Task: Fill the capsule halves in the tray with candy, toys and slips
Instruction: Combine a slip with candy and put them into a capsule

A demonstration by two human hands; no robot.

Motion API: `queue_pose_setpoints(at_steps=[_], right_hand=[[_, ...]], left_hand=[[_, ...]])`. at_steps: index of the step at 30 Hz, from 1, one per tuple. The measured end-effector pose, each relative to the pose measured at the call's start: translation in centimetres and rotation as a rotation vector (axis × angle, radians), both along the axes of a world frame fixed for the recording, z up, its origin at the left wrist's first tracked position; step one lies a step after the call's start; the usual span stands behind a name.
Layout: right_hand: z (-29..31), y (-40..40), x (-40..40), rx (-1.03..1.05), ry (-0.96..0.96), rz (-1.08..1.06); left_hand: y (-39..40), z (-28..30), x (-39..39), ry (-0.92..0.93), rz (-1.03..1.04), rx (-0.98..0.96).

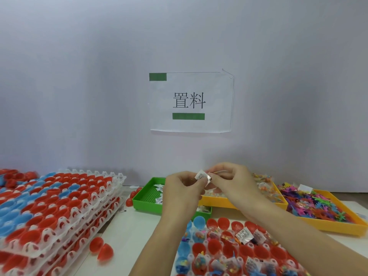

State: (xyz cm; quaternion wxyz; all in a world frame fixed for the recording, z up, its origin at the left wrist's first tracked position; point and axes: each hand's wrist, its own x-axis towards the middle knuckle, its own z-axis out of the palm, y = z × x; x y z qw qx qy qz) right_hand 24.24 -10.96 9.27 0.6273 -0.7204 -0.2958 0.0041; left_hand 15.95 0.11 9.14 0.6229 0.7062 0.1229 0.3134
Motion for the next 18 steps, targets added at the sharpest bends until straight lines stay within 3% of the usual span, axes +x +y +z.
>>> queue_pose_setpoints(at_steps=[12, 18], right_hand=[[0.6, -1.5, -2.0, 0.134, 0.05, 0.004], [0.7, -2.2, -1.9, 0.225, 0.159, 0.184]], left_hand=[[-1.0, 0.8, -0.7, -0.018, 0.046, 0.062], [-0.3, 0.8, -0.6, -0.076, -0.096, -0.107]])
